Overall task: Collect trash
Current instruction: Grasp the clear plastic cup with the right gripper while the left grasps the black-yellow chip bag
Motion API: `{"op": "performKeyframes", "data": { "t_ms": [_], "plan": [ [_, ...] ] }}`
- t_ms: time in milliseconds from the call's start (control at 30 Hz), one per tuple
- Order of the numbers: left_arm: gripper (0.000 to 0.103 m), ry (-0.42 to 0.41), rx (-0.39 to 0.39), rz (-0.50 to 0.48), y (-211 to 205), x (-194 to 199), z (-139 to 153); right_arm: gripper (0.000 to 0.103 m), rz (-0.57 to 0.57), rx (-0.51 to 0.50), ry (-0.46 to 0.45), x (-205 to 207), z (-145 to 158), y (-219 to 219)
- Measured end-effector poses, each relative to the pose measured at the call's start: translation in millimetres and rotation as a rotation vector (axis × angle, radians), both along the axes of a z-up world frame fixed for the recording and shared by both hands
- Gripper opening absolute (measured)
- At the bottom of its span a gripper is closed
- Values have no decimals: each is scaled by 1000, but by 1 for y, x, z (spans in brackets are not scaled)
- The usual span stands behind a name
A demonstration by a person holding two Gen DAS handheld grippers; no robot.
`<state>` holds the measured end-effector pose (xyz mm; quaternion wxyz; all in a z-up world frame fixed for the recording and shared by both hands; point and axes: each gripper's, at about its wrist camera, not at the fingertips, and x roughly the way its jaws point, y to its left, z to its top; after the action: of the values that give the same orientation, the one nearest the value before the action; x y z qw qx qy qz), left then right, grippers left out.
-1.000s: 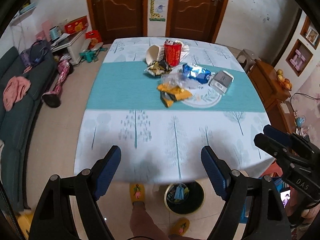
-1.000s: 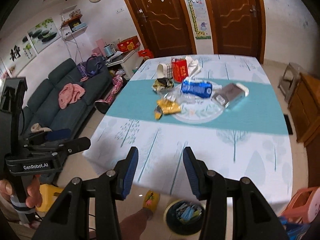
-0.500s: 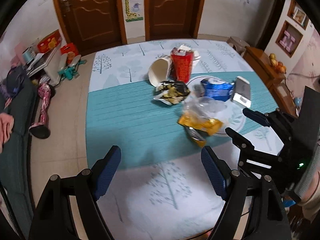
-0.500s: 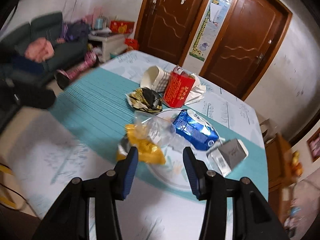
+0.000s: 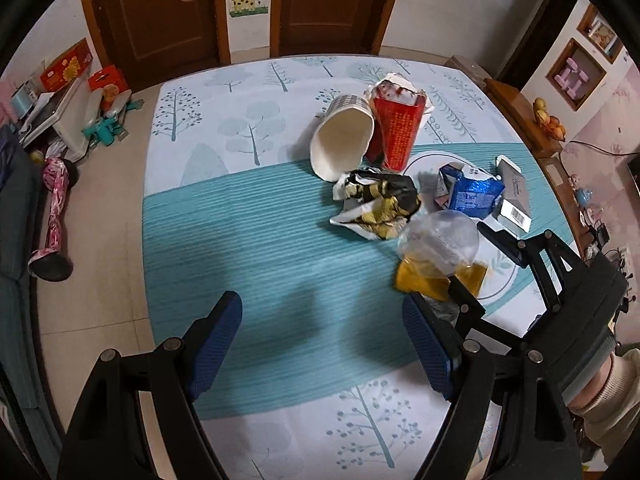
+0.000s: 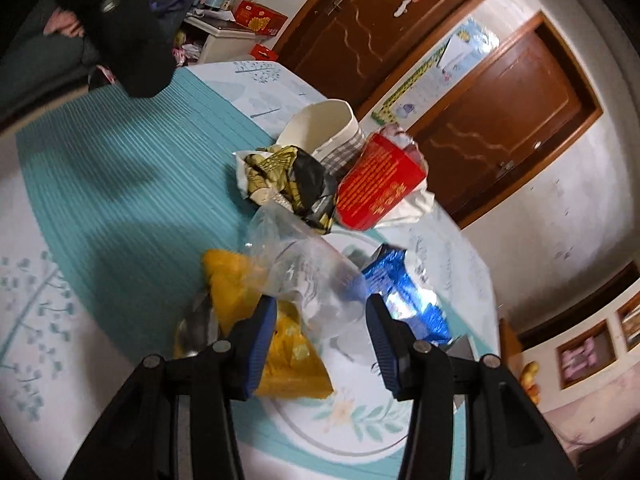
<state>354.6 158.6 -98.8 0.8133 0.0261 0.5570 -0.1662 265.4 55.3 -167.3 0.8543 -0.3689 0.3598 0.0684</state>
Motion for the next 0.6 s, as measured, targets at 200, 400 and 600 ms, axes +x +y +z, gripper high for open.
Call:
{"op": "performKeyframes", "data": {
  "t_ms": [200,400,600],
  "plan": [
    [81,14,0,-14,1,14,-6,46,3,-30,-38,14,-2,6],
    [81,13,-4,-33,-2,27,-7,46,12,-25,-43,22,0,10],
    [81,-5,5,-57,-6,44,-6,28,-16,96,9,32,14,0]
  ]
}}
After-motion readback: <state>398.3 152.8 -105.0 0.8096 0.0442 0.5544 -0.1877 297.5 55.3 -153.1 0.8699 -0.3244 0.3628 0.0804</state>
